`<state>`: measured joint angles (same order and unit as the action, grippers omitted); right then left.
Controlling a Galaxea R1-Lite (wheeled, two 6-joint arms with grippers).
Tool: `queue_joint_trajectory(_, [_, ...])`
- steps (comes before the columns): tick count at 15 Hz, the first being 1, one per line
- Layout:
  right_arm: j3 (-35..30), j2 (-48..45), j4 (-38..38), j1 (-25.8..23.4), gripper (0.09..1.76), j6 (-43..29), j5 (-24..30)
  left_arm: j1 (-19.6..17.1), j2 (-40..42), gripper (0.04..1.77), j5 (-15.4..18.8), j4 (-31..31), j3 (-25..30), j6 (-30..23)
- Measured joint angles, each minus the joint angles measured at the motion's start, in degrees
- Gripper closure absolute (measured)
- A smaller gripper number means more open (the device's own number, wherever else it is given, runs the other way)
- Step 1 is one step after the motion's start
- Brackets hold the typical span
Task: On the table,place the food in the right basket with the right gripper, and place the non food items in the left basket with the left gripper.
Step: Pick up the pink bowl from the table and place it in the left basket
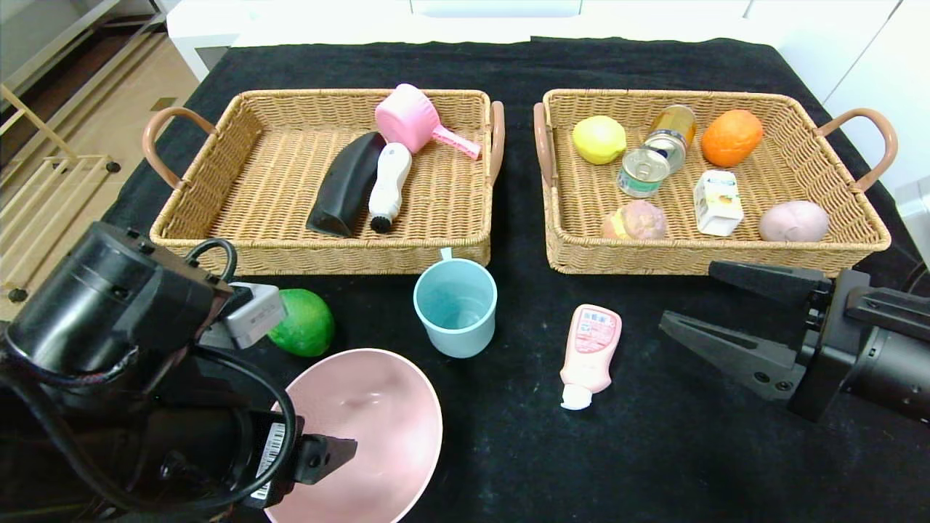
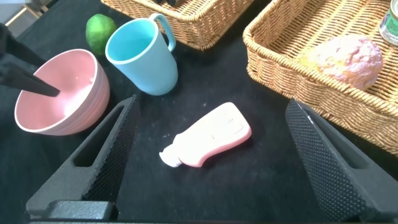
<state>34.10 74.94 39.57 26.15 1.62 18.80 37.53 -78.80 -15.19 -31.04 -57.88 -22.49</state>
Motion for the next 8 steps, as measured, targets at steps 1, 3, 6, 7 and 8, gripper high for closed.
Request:
queue_joint_trajectory(1, [0.05,0.0,0.0,-0.05,0.14,0.02,0.02,0.0,-0.41,0.09,-0.38,1.66,0.99,0.01])
queue_joint_trajectory(3, [0.07,0.01,0.0,-0.3,0.14,0.0,0.02,0.0,-1.35,0.09,-2.22,4.5,2.9,0.0])
queue_joint_trajectory(6, [0.1,0.09,-0.05,-0.41,0.14,0.02,0.09,0.02,-2.12,0.09,-2.86,4.72,3.94,0.2])
queue_joint_trajectory(7, [0.07,0.11,-0.02,-0.41,0.14,0.0,0.07,0.02,-2.23,0.09,-2.85,4.85,4.0,0.2])
queue_joint_trajectory(8, [0.07,0.12,-0.02,-0.41,0.14,0.0,0.07,0.04,-2.32,0.09,-2.83,4.89,4.05,0.26])
